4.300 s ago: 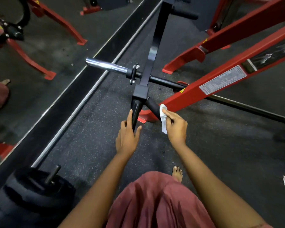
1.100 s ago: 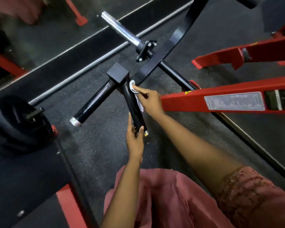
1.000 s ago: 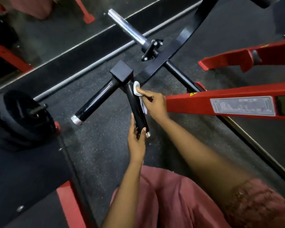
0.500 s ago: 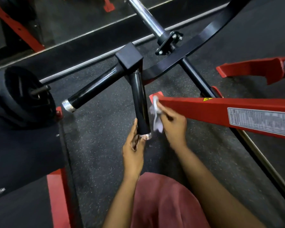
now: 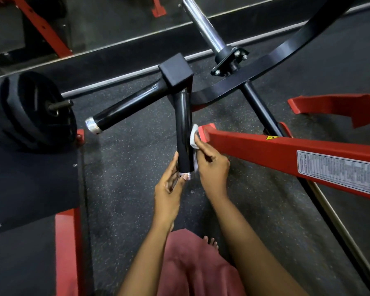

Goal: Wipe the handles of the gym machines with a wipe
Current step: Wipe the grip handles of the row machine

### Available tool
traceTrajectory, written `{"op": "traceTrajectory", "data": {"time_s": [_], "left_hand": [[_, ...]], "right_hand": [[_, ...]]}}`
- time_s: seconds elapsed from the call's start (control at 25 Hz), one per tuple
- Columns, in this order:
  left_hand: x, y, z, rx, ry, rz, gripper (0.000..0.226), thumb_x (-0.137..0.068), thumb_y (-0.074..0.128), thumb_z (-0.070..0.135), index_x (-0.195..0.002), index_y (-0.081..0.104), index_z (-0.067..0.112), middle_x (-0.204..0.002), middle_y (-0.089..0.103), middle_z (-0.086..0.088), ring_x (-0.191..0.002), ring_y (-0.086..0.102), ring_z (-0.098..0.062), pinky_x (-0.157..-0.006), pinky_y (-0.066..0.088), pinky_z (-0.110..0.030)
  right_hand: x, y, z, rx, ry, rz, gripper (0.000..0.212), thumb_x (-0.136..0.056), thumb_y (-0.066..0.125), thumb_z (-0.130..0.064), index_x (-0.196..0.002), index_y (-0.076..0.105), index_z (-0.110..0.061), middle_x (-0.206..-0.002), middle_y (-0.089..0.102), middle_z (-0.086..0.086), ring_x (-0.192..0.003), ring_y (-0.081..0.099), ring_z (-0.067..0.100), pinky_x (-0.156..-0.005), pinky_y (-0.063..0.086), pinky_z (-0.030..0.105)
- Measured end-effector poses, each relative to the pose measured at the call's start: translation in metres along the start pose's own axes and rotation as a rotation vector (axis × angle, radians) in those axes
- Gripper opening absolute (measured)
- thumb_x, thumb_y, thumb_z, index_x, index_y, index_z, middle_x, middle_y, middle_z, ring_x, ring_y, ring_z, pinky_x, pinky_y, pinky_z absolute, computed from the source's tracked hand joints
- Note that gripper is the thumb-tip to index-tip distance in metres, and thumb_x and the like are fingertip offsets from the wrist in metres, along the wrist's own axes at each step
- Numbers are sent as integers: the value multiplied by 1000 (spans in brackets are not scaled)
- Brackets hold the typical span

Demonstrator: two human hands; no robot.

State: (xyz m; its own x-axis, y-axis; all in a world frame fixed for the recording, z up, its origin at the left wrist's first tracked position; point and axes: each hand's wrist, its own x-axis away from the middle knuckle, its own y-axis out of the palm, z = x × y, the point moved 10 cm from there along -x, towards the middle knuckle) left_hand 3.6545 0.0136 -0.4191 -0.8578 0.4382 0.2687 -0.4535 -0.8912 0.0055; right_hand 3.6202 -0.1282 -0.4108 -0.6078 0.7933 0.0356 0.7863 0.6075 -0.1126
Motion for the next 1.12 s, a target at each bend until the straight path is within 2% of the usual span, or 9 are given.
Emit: {"op": "traceTrajectory", "data": {"time_s": [0.2,0.32,0.48,0.56,0.64,0.76,0.92,1.04,1.12], "left_hand": [[0,-2,-4,45,8,34,54,-87,55,-4,-127,43,29,-128,50,18,-112,52,11,-96,41,-10],[2,-3,-9,76,-1,55,51,-88,55,-2,-128,44,29,-131,51,14,-114,50,12,-95,40,-8],[3,-1,-17,113,-56,70,53,-91,53,2,-131,41,34,-130,52,15,-113,48,16,-92,39,-3],[5,-2,-20,135,-87,90,54,-91,53,3,-132,39,36,-120,52,18,-102,49,23,-83,39,2],[5,-3,-23,178,-118,109,55,-91,55,6,-133,38,37,-112,52,16,-100,51,17,-77,40,3],[6,-4,-27,254,-148,154,55,-89,56,5,-131,38,35,-116,56,1,-102,56,2,-79,45,-3],[8,-4,-28,315,-165,200,57,-89,50,-7,-130,39,30,-121,57,-12,-102,58,-10,-84,49,-12],[10,-4,-30,332,-175,200,56,-88,53,-2,-134,38,28,-118,59,-8,-99,59,-5,-83,49,-11],[9,-3,-32,313,-164,189,57,-88,58,6,-136,37,29,-115,59,0,-99,58,4,-82,48,-8]], "right_hand": [[40,-13,1,178,-106,-81,42,-74,54,12,-110,65,-9,-109,68,5,-98,55,-18,-88,41,4],[17,-11,-58,348,-400,-107,38,-73,58,8,-107,68,-6,-106,69,6,-96,61,0,-86,43,6],[-21,41,-129,787,-798,-222,33,-77,59,-5,-109,67,-7,-108,66,13,-91,64,29,-71,52,33],[-23,69,-124,1050,-834,-364,30,-77,60,-2,-107,64,-3,-110,61,15,-91,56,32,-64,51,34],[-13,78,-115,1197,-870,-437,25,-78,61,-1,-103,62,1,-103,58,16,-86,52,31,-55,46,30],[19,78,-90,1265,-893,-575,21,-80,56,-4,-100,62,2,-98,56,15,-83,51,27,-52,48,28],[66,67,-63,1274,-951,-678,41,-74,34,-14,-92,69,-4,-85,60,7,-78,40,18,-43,47,21],[54,70,-85,1280,-971,-705,29,-76,45,-8,-93,68,-5,-88,59,9,-76,53,20,-47,47,19],[13,83,-117,1325,-909,-650,20,-81,56,-3,-101,62,-1,-101,55,15,-89,53,28,-57,47,27]]}}
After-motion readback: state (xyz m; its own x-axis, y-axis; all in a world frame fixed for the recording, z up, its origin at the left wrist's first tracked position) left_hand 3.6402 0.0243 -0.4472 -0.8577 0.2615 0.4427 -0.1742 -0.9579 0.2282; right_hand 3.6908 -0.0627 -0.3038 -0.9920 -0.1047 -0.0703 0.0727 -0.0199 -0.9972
